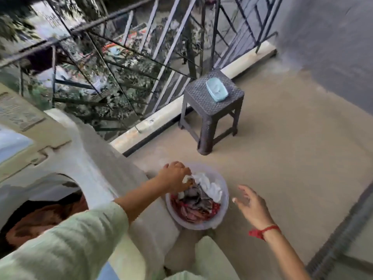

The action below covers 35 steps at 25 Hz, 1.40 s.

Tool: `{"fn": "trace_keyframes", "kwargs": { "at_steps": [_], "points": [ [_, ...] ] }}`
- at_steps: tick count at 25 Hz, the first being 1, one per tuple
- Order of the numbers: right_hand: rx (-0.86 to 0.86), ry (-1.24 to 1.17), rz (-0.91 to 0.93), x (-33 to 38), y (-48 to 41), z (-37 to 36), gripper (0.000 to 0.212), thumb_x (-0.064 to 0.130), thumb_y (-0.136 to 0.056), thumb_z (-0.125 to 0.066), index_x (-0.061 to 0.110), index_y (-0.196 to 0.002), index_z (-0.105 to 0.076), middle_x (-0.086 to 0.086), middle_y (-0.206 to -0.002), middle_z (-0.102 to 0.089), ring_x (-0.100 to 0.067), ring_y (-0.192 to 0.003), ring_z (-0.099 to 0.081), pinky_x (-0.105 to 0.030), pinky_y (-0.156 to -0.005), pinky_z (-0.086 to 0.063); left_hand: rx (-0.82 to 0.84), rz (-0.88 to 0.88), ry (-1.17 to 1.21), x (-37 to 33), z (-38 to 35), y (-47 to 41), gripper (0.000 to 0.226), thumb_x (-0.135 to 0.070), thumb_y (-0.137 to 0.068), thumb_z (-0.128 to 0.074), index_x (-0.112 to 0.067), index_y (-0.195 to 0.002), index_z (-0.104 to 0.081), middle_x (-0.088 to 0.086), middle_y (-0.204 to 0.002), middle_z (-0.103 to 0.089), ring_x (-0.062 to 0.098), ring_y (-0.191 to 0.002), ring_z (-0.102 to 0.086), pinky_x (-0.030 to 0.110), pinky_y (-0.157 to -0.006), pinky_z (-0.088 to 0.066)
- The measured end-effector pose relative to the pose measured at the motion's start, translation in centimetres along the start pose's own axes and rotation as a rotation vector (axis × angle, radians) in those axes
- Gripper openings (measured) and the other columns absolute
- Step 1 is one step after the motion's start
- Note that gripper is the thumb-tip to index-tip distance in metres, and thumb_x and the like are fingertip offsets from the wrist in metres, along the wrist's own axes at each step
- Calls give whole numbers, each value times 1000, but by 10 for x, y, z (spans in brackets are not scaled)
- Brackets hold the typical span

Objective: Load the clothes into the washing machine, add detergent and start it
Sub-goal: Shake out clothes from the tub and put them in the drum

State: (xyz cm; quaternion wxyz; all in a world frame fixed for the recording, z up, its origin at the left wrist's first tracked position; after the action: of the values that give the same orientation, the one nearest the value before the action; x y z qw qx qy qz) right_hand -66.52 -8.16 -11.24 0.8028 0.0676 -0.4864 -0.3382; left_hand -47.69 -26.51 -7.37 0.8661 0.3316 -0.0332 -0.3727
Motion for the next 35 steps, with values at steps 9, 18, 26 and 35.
{"fn": "trace_keyframes", "kwargs": {
  "at_steps": [9, 18, 26, 35],
  "points": [
    [353, 448, 51, -106, -113, -85, 42, 10, -88, -52, 15, -130, -49, -6, -130, -50, -26, -119, -49, -28, -97, -35, 354, 206, 284, 20, -161, -130, 57, -36, -79, -44, 2, -121, -52, 19, -113, -59, 31, -100, -57, 27, -67, -32],
    [415, 1267, 419, -252, -243, -204, 20, 20, -56, -82, 22, -74, -75, -7, -100, -71, -30, -101, -65, -61, -106, -16, 282, 528, 726, 21, -363, -263, 47, -44, -90, -54, -6, -118, -48, 13, -112, -57, 33, -106, -56, 37, -84, -45],
    [112, 631, 395, -246, -215, -166, 22, 0, -74, -43, 7, -87, -60, -8, -70, -66, -34, -73, -68, -40, -106, -37, 95, 798, 778, -1, -354, -291, 15, -25, -92, -49, -12, -85, -52, 9, -86, -62, 28, -81, -60, 34, -71, -50],
    [-185, 69, 434, -40, -116, -78, 33, 22, -74, -32, 30, -103, -46, -14, -88, -71, -26, -69, -63, -23, -55, -42, -65, 402, 265, 24, -135, -138, 9, -18, -94, -39, -14, -88, -45, 4, -75, -49, 22, -64, -46, 34, -63, -44]
  ]
}}
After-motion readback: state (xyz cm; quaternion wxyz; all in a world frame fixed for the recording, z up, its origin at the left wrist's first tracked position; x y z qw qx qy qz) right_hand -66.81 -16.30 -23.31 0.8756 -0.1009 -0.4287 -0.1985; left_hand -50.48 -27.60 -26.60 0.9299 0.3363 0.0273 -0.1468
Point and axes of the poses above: each hand's wrist, its own y-axis away from the middle knuckle, its own z-axis out of the back of the hand, x = y × z, the point moved 3 cm from there along -y, towards the middle knuckle
